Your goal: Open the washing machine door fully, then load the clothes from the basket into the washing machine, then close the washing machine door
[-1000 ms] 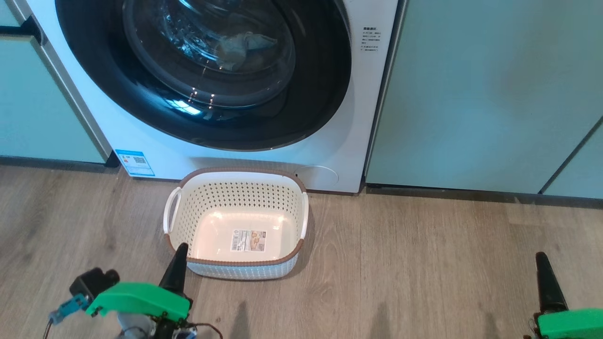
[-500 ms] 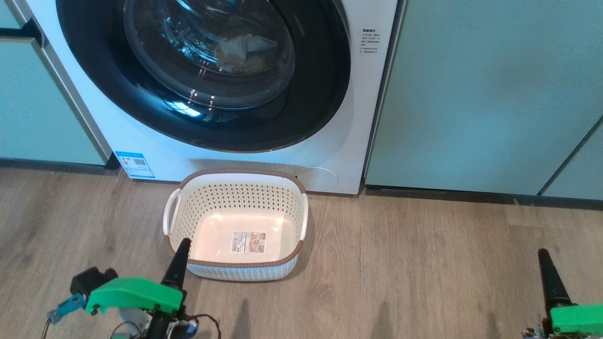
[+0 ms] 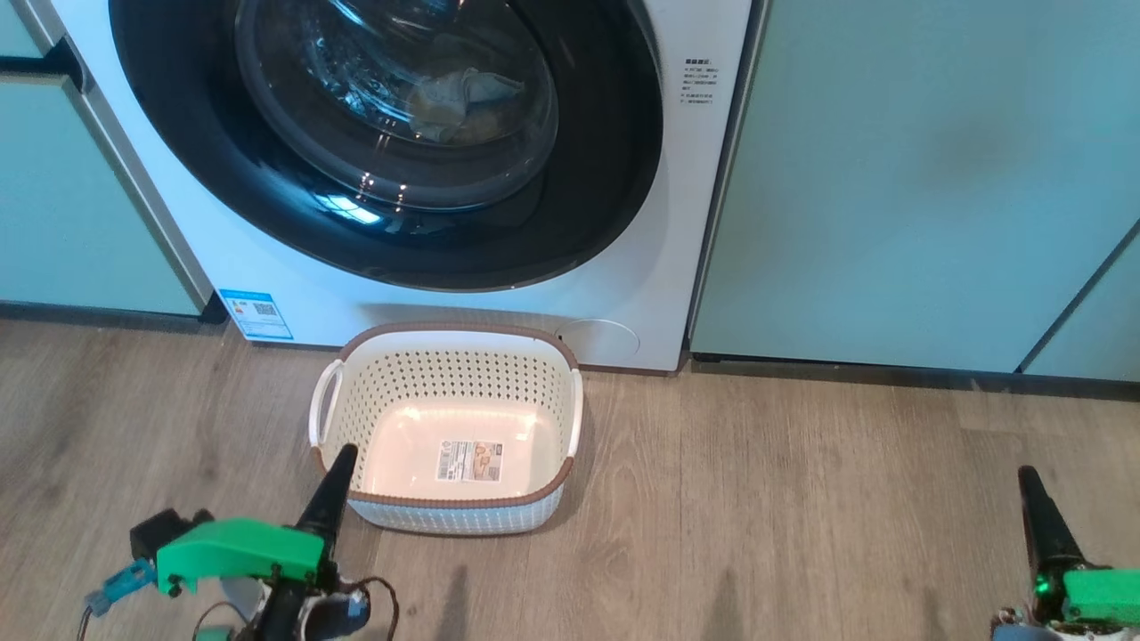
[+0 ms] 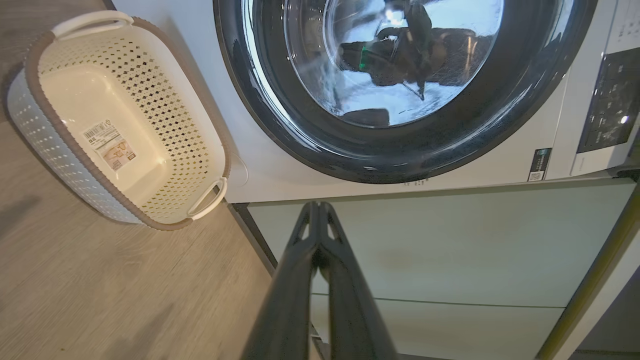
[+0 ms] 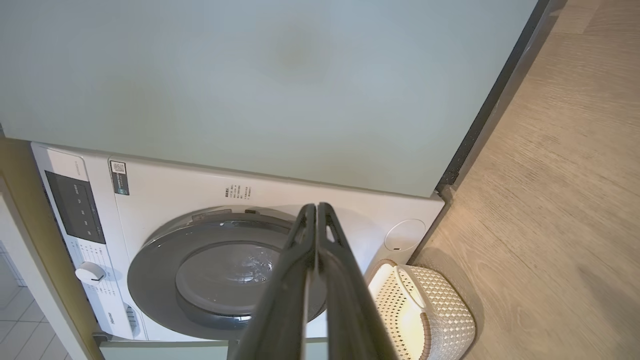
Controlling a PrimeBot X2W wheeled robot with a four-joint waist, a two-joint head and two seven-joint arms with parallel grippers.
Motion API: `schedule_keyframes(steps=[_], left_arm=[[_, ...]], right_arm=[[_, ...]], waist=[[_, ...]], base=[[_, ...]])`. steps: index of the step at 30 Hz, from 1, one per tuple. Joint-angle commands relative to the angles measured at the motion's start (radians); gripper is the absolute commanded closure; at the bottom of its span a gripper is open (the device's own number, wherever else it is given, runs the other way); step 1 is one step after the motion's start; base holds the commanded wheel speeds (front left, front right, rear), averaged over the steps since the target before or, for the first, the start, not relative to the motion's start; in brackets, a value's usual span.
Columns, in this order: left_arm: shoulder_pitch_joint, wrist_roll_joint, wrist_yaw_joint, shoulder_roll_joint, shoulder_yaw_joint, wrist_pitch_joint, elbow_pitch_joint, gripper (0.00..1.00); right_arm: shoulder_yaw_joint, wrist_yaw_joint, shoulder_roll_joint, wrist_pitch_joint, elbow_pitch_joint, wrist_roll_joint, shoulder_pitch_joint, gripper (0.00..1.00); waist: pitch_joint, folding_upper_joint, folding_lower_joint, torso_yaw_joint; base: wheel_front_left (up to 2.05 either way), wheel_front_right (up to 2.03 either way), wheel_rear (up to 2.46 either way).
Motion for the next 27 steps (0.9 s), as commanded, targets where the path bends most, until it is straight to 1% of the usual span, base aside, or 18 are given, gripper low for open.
schedule_keyframes(steps=[1, 21, 27], left_arm=[[-0.059, -0.031, -0.006, 0.005, 0.031, 0.010, -0.026, 1.00], [-0.087, -0.257, -0.019, 0.001, 0.056, 0.067, 0.001, 1.00], [-0.088, -0.261, -0.019, 0.001, 0.057, 0.069, 0.002, 1.00]], right_arm=[[0.008, -0.002, -0.022, 0.012, -0.029, 0.031, -0.069, 1.00], [-0.011, -0.003, -0.021, 0.073, -0.003, 0.255, -0.110, 1.00], [-0.014, -0.003, -0.020, 0.076, -0.002, 0.258, -0.111, 1.00]], waist=[[-0.001, -0.0001, 0.0000, 0.000], [-0.009, -0.0001, 0.0000, 0.001], [-0.009, -0.0001, 0.0000, 0.001]], base=[[0.00, 0.00, 0.00], [0.00, 0.00, 0.00], [0.00, 0.00, 0.00]])
